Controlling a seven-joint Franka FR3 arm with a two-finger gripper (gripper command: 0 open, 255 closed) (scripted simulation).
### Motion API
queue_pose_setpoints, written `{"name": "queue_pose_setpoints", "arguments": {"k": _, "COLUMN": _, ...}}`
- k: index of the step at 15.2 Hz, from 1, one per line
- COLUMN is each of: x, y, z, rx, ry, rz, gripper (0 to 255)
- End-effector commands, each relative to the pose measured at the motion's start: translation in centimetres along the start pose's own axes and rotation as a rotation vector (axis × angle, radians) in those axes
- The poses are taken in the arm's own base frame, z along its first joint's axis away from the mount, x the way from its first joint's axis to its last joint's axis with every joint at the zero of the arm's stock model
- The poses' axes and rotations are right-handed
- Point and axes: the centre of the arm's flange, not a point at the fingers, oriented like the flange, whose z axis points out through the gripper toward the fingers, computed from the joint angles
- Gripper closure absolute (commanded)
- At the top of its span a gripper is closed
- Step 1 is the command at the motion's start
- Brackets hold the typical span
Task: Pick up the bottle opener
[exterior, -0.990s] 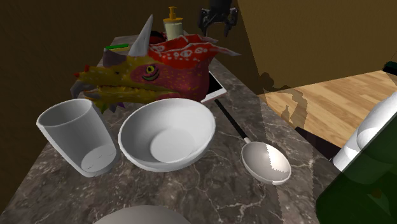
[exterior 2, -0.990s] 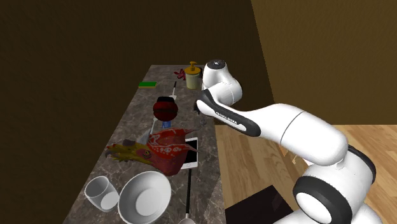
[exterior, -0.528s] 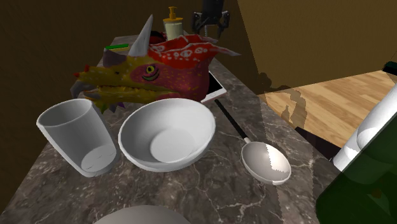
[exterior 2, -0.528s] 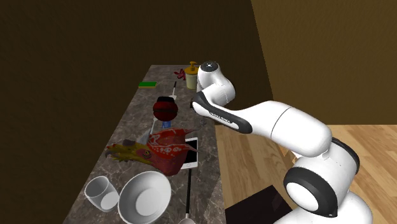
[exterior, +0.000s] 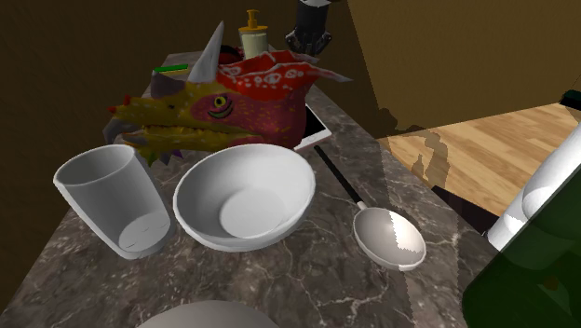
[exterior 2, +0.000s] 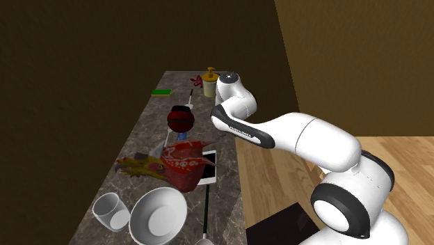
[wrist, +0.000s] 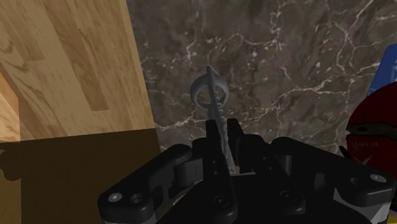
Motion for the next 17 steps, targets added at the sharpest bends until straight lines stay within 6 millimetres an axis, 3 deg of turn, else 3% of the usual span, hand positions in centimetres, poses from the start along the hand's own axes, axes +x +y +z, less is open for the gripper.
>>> {"name": "queue_pose_setpoints", "arguments": {"k": 1, "x": 0.0, "y": 0.0, "z": 0.0, "rx": 0.000, "ry": 0.000, "rz": 0.000, "gripper": 255}}
{"name": "queue_pose_setpoints", "arguments": {"k": 6, "x": 0.1, "y": 0.0, "z": 0.1, "rx": 0.000, "ry": 0.000, "rz": 0.000, "gripper": 255}}
{"name": "queue_pose_setpoints", "arguments": {"k": 17, "x": 2.1, "y": -0.2, "z": -5.3, "rx": 0.000, "ry": 0.000, "rz": 0.000, "gripper": 255}}
